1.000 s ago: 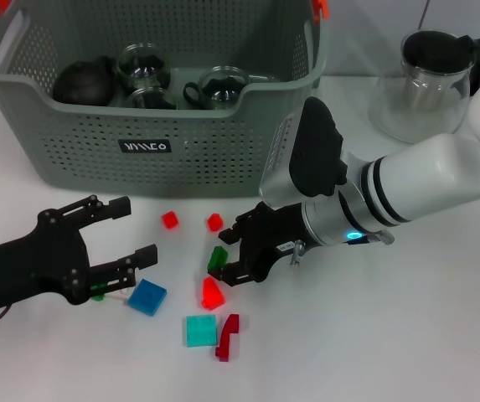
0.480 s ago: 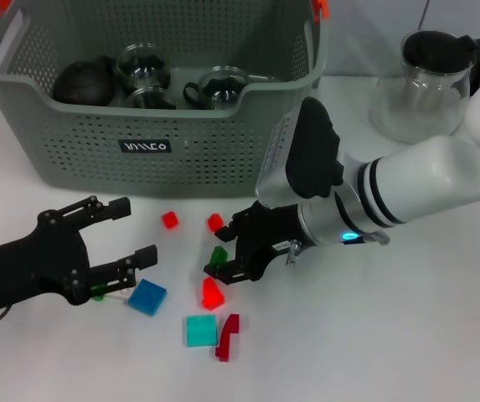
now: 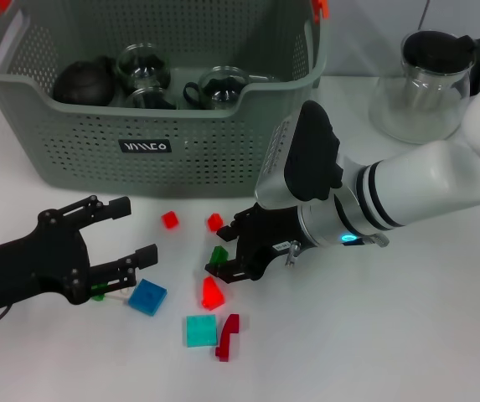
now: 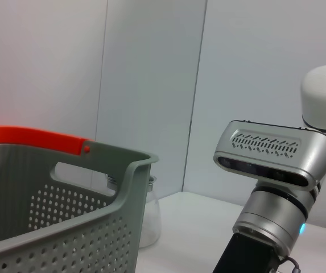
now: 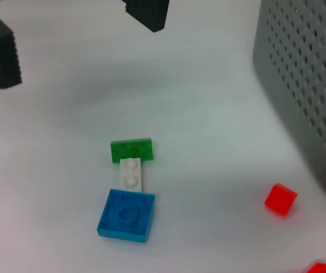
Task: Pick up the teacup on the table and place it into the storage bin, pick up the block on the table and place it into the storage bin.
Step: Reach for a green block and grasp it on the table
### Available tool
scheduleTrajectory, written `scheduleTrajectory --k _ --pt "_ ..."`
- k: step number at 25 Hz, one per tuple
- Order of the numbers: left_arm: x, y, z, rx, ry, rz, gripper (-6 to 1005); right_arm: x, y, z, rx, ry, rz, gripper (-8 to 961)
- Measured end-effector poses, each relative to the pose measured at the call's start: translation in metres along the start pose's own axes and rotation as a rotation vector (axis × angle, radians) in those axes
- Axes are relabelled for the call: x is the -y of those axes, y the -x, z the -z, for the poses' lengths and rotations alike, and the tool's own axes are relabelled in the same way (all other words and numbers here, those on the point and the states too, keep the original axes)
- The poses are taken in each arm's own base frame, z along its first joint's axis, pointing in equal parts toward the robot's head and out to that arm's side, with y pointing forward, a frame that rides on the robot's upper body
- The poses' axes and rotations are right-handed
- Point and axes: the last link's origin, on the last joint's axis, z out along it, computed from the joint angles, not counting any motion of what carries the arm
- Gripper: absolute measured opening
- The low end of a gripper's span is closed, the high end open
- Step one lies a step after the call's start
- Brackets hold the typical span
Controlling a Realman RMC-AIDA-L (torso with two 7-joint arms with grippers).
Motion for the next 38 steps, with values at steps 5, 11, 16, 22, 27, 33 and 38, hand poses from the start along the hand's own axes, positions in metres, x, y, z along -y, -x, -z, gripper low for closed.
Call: scheduleTrajectory --k 5,11,16,22,27,33,38 --pt "0.0003 -0.0004 -0.0004 0.0 0.001 -0.001 798 -0.0005 0.0006 -0.0004 0.004 0.001 -0.004 605" --pt "0.0007 -0.0004 -0.0001 0.001 -0.001 -0.002 798 -0.0014 -0.0017 -0.0013 -0.006 0.005 -0.004 589" --pt "0.0013 -0.0008 -0.0005 0.001 -0.001 -0.004 798 -0.0015 -0.0016 -0.0016 -0.006 0.006 -0.008 576" --pt "0.0019 -0.0009 -0.0008 0.003 -0.003 -0.004 797 -0.0012 -0.0024 -0.0021 -0.011 0.006 -0.01 560" --pt "0.0026 -0.0008 -0.001 0.004 -0.007 -0.004 797 -0.0024 -0.0027 -0.0033 -0.015 0.007 -0.005 488" --pt "0.0028 -0.0012 -0.0012 0.003 -0.007 -0.004 798 -0.0015 -0.0002 -0.0025 -0.009 0.004 0.001 442" --pt "0.0028 -0.0012 -0.0012 0.003 -0.007 -0.001 798 -0.0006 0.0019 0.0008 0.005 0.017 0.007 490"
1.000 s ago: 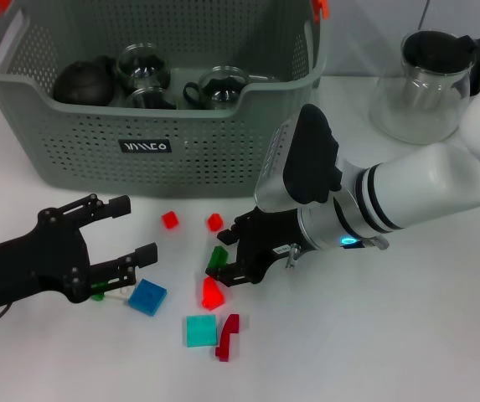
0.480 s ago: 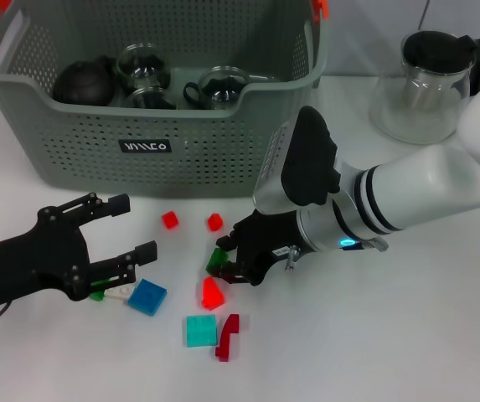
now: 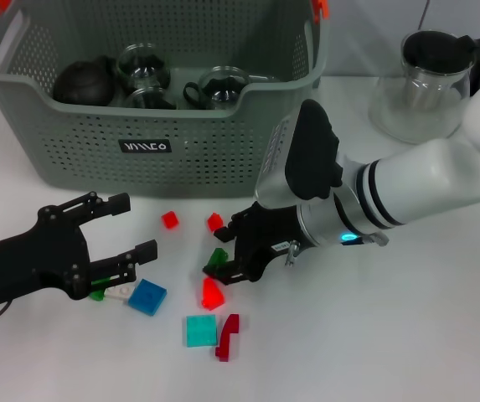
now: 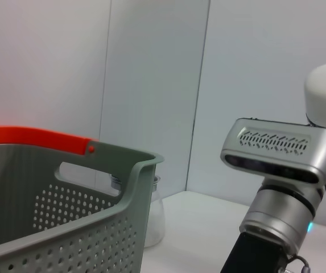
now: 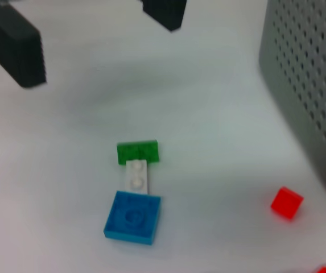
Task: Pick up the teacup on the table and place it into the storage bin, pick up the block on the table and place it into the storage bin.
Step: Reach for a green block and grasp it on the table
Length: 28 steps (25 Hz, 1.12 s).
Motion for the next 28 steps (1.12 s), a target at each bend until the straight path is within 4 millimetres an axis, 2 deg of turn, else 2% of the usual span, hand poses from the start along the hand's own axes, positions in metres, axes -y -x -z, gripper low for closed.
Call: scheduleTrajectory --k 5,11,28 --pt "-0.0002 0.0003 0.0002 0.0 -0.001 0.002 797 -0.0017 0.0021 0.001 0.011 0.018 0.001 538" --pt "-0.0004 -0.0001 0.0002 -0.005 -0.002 0.002 797 -0.0025 0.0028 -0.003 0.014 -0.001 0.0 749" --pt "0.0005 -0.001 0.0 -0.007 -0.003 -0.001 797 0.0 -0.0015 -0.0051 0.012 -0.032 -0.014 733"
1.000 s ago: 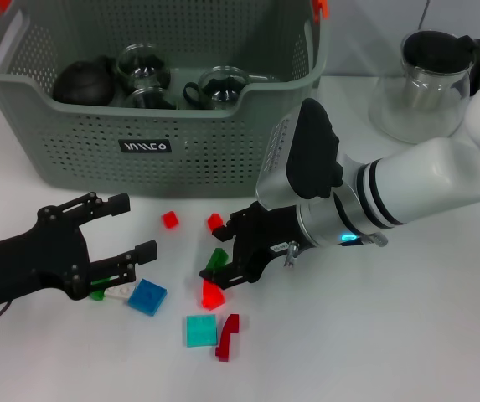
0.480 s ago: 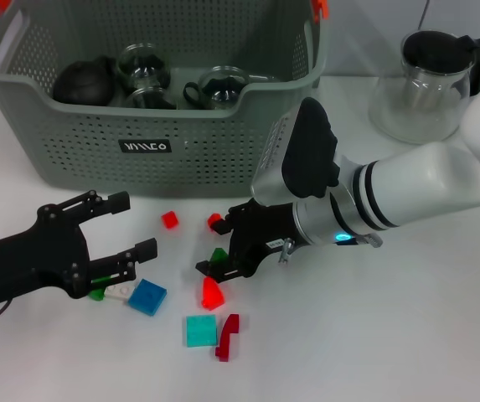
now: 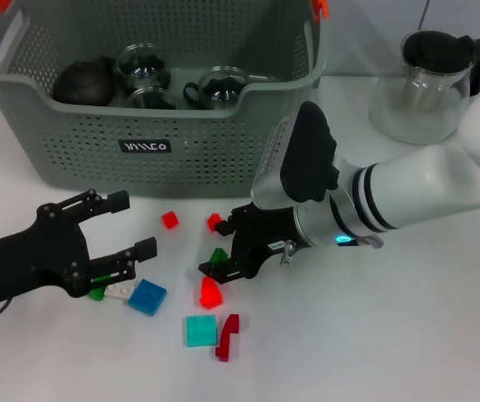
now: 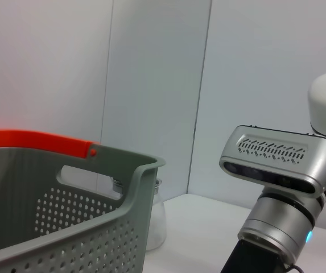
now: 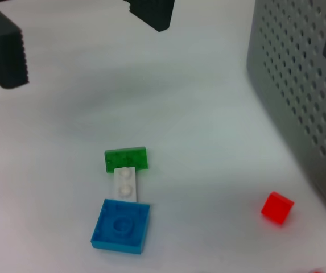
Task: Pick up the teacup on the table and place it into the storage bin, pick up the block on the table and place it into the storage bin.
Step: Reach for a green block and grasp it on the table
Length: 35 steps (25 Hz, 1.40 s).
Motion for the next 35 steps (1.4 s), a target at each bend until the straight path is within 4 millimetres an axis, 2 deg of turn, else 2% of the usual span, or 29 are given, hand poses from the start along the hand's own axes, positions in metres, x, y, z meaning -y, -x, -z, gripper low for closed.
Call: scheduleTrajectory --k 17,29,35 --pt "0.0001 -0.001 -0.0004 -0.005 0.002 0.0 798 0.0045 -0.0011 0.0022 0.0 -0.023 0.002 734" --pt "0.0002 -0.0021 -0.0011 -0.009 0.005 0.001 797 -0.0008 -0.0013 0.0014 -0.003 0.009 0.012 734" --pt "0.0002 -0.0021 -0.0011 -0.009 0.005 0.001 797 -0.0016 -0.0028 0.0002 -0.007 0.008 0.008 677"
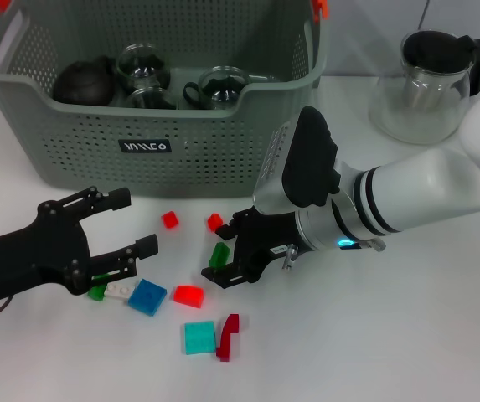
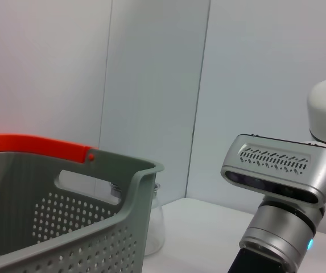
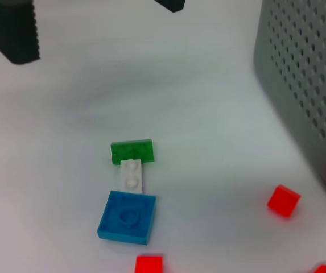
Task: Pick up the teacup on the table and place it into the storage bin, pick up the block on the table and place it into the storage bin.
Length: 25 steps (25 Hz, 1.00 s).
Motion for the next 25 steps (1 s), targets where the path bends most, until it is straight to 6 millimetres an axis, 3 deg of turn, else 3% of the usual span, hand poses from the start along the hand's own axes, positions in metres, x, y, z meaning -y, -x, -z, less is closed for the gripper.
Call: scheduleTrajectory --k 13,18,25 --pt "-0.001 0.001 0.001 -0.001 0.0 0.004 798 -0.003 -0.002 -0.001 -0.009 0.012 -0.008 552" --pt "-0.002 0.001 0.001 -0.002 -0.001 0.005 798 -0.001 -0.002 0.003 0.011 0.007 -0.023 421" --pt "-0.001 0.0 0.01 -0.022 -0.026 0.009 797 0.0 0.008 0.024 0.122 0.039 -0.051 433"
